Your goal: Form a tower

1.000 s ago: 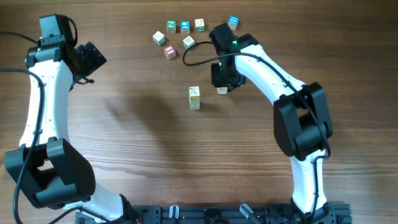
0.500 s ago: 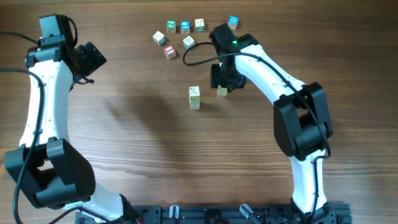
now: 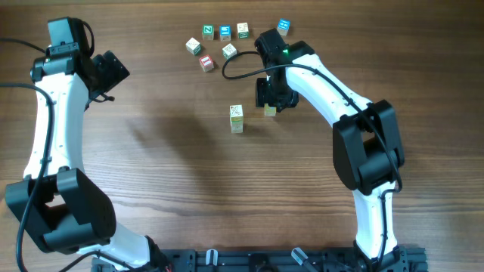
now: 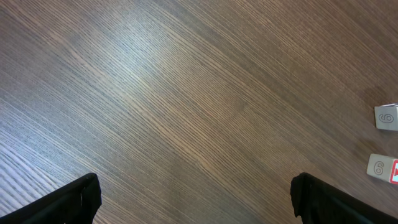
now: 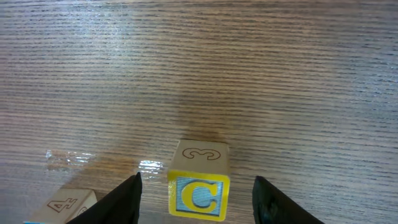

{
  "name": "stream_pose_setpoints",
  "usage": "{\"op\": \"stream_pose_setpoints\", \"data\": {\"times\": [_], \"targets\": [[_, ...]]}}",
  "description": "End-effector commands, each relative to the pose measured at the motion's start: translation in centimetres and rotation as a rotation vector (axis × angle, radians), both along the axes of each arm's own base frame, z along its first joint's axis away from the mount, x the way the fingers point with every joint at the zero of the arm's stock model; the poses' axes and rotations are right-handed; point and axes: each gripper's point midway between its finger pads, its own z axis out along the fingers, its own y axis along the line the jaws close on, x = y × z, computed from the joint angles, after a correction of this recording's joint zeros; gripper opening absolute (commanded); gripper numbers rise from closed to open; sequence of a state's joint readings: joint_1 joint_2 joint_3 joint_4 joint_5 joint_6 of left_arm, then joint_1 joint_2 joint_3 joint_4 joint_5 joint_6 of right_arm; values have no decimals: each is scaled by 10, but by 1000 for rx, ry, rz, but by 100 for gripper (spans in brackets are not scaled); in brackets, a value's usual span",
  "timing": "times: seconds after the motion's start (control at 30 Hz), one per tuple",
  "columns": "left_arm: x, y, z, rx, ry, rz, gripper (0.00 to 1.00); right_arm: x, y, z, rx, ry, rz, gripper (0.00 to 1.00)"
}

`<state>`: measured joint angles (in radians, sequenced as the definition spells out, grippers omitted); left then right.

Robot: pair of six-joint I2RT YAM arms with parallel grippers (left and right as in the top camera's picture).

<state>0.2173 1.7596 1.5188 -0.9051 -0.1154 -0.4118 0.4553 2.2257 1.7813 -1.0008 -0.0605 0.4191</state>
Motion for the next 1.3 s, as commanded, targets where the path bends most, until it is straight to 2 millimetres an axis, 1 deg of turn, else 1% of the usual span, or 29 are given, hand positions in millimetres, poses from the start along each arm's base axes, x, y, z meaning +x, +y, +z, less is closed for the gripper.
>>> {"op": "stream_pose_setpoints", "data": {"times": [0.0, 0.3, 0.33, 0.4, 0.43, 0.47, 0.5, 0.57, 0.67, 0.7, 0.77, 0.83, 1.0, 1.07, 1.17, 1.27], "targets": [[2, 3, 13, 20, -28, -3, 100, -5, 1, -9, 7, 29, 0, 58], [2, 3, 13, 20, -28, -3, 100, -4, 2, -9, 8, 27, 0, 59], [2, 3, 13, 20, -28, -3, 100, -4, 2, -9, 8, 27, 0, 62], [2, 3, 13, 20, -29, -4, 100, -3, 2, -9, 10, 24, 0, 64], [2, 3, 13, 20, -29, -4, 100, -3, 2, -9, 11, 22, 0, 69], [2, 3, 13, 20, -28, -4, 100, -2, 2, -9, 12, 20, 0, 77], [2, 3, 13, 20, -29, -3, 100, -2, 3, -9, 13, 16, 0, 98], [2, 3, 13, 20, -29, -4, 100, -2, 3, -9, 13, 16, 2, 100], [2, 3, 13, 20, -28, -3, 100, -2, 3, -9, 12, 17, 3, 100], [2, 3, 13, 20, -29, -3, 100, -2, 3, -9, 12, 18, 2, 95], [2, 3, 13, 20, -28, -4, 100, -3, 2, -9, 10, 20, 2, 81], [2, 3, 13, 20, -28, -4, 100, -2, 2, -9, 11, 20, 2, 75], [2, 3, 13, 20, -29, -3, 100, -8, 0, -10, 0, 43, 2, 53], [2, 3, 13, 20, -28, -3, 100, -11, -2, -10, -5, 54, 2, 49], [2, 3, 13, 20, -28, -3, 100, -14, -2, -10, -7, 70, -1, 49], [2, 3, 13, 20, -28, -3, 100, -16, 2, -10, 12, 78, 4, 48]]}}
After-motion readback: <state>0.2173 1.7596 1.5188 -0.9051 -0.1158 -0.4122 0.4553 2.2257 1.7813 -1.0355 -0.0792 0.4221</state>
